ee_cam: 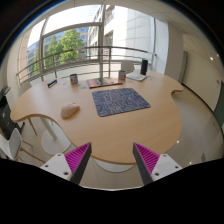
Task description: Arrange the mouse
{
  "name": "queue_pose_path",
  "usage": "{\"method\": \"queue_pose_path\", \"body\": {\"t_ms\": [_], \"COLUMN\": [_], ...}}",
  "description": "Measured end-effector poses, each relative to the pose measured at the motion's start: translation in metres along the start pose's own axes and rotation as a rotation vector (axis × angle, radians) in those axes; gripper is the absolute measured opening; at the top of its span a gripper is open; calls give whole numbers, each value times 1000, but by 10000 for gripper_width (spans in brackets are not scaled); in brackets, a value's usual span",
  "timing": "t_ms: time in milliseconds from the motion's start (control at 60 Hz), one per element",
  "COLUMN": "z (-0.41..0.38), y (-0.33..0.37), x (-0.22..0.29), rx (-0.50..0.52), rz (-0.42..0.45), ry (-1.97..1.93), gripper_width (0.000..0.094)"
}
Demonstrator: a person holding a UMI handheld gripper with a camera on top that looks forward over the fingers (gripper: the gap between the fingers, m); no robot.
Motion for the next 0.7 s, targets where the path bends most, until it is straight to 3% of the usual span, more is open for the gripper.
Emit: {"method": "queue_pose_path", "body": {"t_ms": [317, 567, 700], "z": [-181, -237, -250], "y": [-75, -159, -181], "x": [52, 74, 89], "rx": [228, 270, 270], "rz": [92, 17, 18], "ry": [129, 108, 118], "gripper_width": [850, 850, 841]}}
Point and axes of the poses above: the point between the fingertips, and its own axes, seen from behind it with the camera up: z to the right, x up, y backward, against the way the camera looks, the point moved 5 cm from there along y, backward, against the way the camera looks, and after that the axes turned 7 degrees about -x, right-handed, at the moved point
